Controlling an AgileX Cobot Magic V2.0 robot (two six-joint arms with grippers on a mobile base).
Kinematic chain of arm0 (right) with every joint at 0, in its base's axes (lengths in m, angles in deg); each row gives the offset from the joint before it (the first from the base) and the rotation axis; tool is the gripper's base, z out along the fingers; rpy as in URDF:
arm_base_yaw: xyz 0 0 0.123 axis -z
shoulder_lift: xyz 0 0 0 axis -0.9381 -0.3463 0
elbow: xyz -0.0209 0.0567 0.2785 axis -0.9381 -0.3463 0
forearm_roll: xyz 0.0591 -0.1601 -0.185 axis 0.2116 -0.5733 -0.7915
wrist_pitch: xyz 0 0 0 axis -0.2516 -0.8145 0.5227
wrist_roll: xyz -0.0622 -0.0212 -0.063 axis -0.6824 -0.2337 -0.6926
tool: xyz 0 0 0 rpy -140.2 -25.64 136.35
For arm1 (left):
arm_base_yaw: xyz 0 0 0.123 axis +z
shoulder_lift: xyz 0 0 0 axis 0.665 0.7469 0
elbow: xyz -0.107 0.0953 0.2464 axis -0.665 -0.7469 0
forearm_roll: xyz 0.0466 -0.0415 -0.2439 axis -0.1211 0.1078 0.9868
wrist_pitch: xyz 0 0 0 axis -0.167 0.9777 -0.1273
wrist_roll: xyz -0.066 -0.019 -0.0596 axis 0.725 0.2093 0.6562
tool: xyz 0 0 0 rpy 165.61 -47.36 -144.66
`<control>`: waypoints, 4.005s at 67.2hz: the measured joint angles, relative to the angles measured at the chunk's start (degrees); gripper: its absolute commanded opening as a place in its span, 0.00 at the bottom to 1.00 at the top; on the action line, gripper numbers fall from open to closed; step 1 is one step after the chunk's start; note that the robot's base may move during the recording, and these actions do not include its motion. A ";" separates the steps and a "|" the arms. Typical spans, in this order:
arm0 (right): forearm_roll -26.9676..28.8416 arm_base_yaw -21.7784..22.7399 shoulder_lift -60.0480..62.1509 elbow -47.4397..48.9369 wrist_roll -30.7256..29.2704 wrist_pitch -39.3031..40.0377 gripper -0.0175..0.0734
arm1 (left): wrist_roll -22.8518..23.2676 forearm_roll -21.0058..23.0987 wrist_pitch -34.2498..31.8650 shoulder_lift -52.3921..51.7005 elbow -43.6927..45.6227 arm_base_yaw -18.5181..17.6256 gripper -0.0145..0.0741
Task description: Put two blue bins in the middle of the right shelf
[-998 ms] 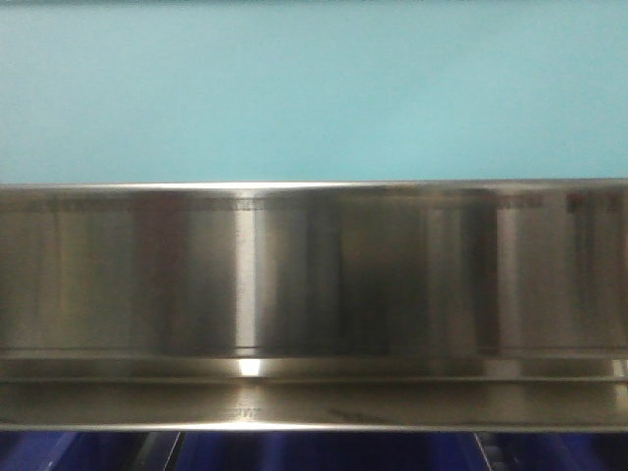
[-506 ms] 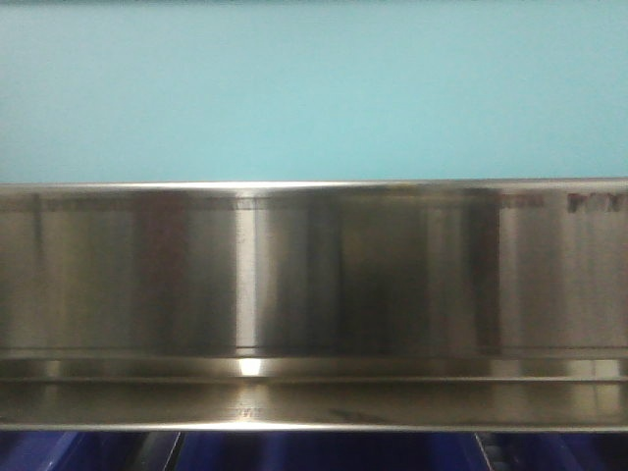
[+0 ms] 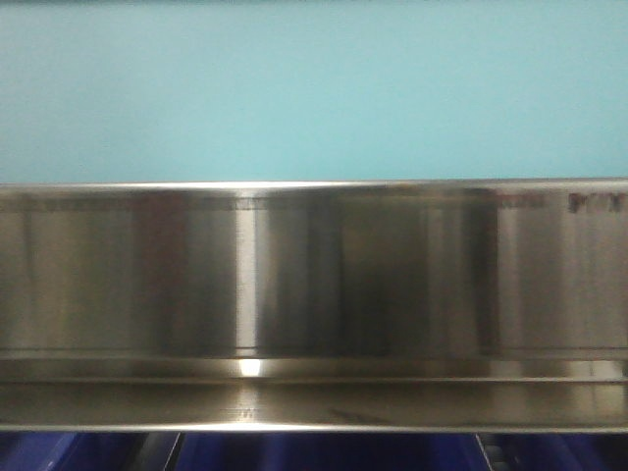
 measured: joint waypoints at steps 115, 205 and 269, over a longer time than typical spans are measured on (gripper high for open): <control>2.57 0.49 -5.58 0.30 1.29 6.46 0.02 | 6.02 -1.28 0.94 2.77 0.10 -0.86 0.04; -0.39 0.56 -3.24 17.71 1.37 6.10 0.02 | 6.09 -2.58 -6.12 -3.24 19.04 -0.76 0.04; -0.41 0.56 -3.24 17.71 1.37 6.20 0.02 | 5.98 -2.58 -7.14 -3.24 19.04 -0.76 0.04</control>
